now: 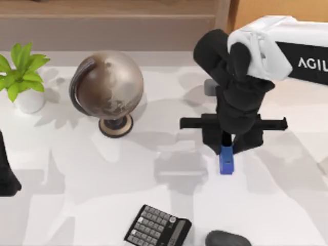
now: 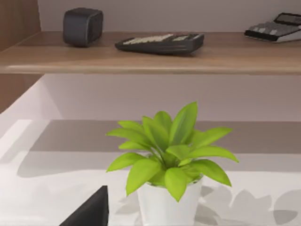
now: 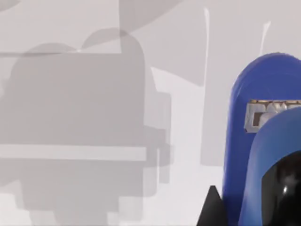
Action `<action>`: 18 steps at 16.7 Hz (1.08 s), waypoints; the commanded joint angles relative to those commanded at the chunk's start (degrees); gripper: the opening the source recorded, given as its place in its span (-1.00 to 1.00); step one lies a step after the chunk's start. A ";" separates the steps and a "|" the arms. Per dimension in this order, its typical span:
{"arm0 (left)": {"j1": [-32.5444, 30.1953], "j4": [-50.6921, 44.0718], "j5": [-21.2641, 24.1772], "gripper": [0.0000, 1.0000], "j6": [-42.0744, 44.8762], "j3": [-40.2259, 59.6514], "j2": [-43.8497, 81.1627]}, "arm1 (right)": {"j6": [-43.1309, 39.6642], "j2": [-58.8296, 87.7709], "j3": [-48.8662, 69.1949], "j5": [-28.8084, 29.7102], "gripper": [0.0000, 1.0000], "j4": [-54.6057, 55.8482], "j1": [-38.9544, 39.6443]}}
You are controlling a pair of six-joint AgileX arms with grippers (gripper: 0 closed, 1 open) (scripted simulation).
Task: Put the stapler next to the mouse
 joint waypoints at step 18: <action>0.00 0.00 0.00 1.00 0.00 0.00 0.00 | 4.16 -5.71 -0.72 2.63 -1.00 -3.43 -3.73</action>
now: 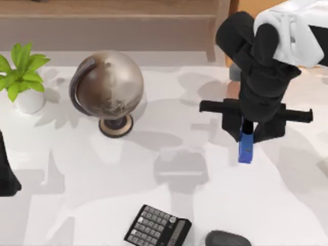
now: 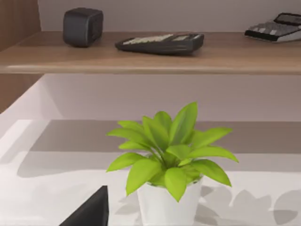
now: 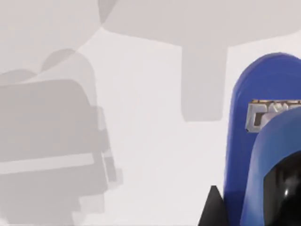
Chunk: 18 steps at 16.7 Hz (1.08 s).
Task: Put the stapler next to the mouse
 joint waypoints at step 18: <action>0.00 0.00 0.00 1.00 0.00 0.00 0.00 | -3.92 8.06 -2.89 -2.61 -1.00 9.41 3.94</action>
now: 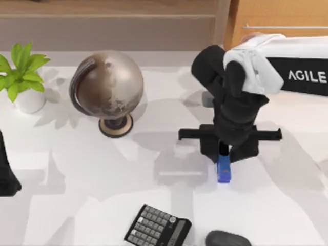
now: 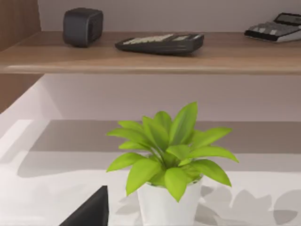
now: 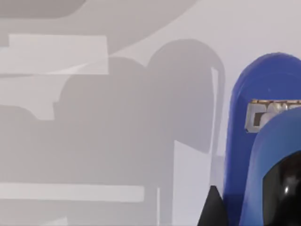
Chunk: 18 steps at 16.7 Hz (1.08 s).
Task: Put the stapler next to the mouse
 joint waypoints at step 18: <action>0.00 0.00 0.00 1.00 0.00 0.00 0.00 | 0.00 0.00 0.00 0.00 1.00 0.00 0.00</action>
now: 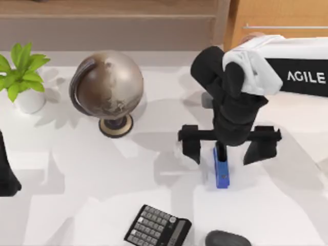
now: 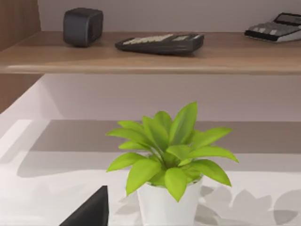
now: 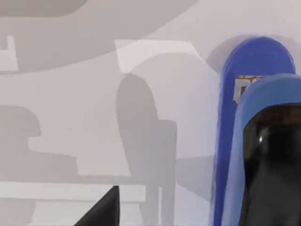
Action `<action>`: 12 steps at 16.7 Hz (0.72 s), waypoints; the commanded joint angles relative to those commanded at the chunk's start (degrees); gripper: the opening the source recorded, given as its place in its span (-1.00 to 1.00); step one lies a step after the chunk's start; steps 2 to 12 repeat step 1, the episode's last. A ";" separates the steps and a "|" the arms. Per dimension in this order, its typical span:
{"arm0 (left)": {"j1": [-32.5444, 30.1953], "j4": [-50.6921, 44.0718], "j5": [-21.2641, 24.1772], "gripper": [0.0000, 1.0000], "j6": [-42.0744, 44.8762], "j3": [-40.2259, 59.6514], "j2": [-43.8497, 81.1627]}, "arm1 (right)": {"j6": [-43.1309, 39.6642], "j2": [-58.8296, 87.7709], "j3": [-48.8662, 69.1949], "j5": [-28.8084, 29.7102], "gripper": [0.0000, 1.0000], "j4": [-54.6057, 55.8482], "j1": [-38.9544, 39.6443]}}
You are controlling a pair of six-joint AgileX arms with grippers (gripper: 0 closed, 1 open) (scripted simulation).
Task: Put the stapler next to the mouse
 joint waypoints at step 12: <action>0.00 0.00 0.00 1.00 0.00 0.00 0.00 | 0.00 0.00 0.00 0.00 1.00 0.00 0.00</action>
